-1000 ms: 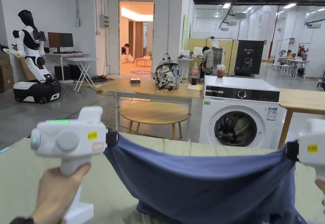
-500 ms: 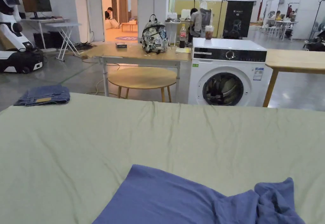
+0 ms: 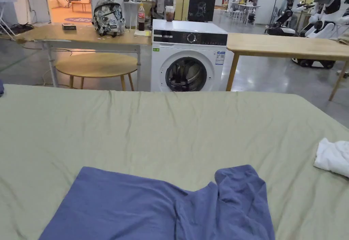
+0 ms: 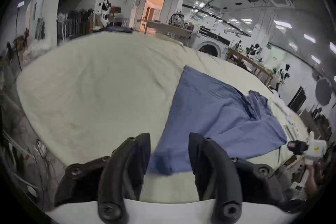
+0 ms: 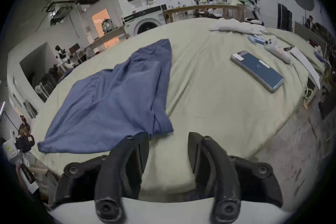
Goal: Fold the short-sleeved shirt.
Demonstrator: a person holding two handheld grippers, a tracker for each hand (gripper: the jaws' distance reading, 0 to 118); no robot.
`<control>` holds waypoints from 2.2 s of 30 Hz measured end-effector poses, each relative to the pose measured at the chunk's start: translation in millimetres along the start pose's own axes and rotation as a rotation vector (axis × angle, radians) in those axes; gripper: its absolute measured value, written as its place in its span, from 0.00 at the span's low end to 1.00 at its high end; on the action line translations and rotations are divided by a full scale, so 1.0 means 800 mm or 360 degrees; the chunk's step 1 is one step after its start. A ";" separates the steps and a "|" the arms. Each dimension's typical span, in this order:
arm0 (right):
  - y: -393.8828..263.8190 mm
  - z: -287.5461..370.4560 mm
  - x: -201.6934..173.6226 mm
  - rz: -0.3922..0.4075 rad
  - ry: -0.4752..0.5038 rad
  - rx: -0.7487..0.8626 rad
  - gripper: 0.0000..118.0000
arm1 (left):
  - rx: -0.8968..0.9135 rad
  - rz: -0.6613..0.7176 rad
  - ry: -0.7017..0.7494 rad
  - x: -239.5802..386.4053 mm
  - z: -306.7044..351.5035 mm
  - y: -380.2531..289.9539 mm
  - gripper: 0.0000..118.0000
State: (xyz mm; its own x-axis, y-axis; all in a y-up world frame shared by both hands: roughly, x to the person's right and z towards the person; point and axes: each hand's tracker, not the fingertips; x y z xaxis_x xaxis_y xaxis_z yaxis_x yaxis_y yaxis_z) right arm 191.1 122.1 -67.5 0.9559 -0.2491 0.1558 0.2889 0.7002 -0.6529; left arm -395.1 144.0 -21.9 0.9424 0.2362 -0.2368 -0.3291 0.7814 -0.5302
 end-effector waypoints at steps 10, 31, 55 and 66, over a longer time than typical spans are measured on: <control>0.075 0.066 -0.072 0.0270 0.0133 0.0445 0.40 | 0.0517 -0.0301 -0.0074 0.082 0.080 0.074 0.43; 0.107 0.068 -0.127 0.0444 0.0331 0.0441 0.00 | 0.0459 -0.0271 -0.0285 0.116 0.064 0.112 0.00; 0.075 -0.003 0.000 0.0198 0.0088 0.0006 0.00 | -0.0551 -0.0433 0.0044 0.202 -0.491 0.263 0.28; 0.214 -0.142 -0.019 0.0055 0.0162 -0.0205 0.57 | -0.0763 -0.0825 0.0192 0.253 -0.511 0.251 0.00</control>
State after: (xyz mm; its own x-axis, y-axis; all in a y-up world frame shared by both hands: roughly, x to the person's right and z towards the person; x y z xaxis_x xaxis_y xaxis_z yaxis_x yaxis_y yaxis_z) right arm 220.3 169.7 -265.8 0.9528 -0.2977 0.0601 0.2407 0.6197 -0.7470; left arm -295.4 112.9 -509.1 0.9806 -0.1836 0.0689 0.1430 0.4293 -0.8918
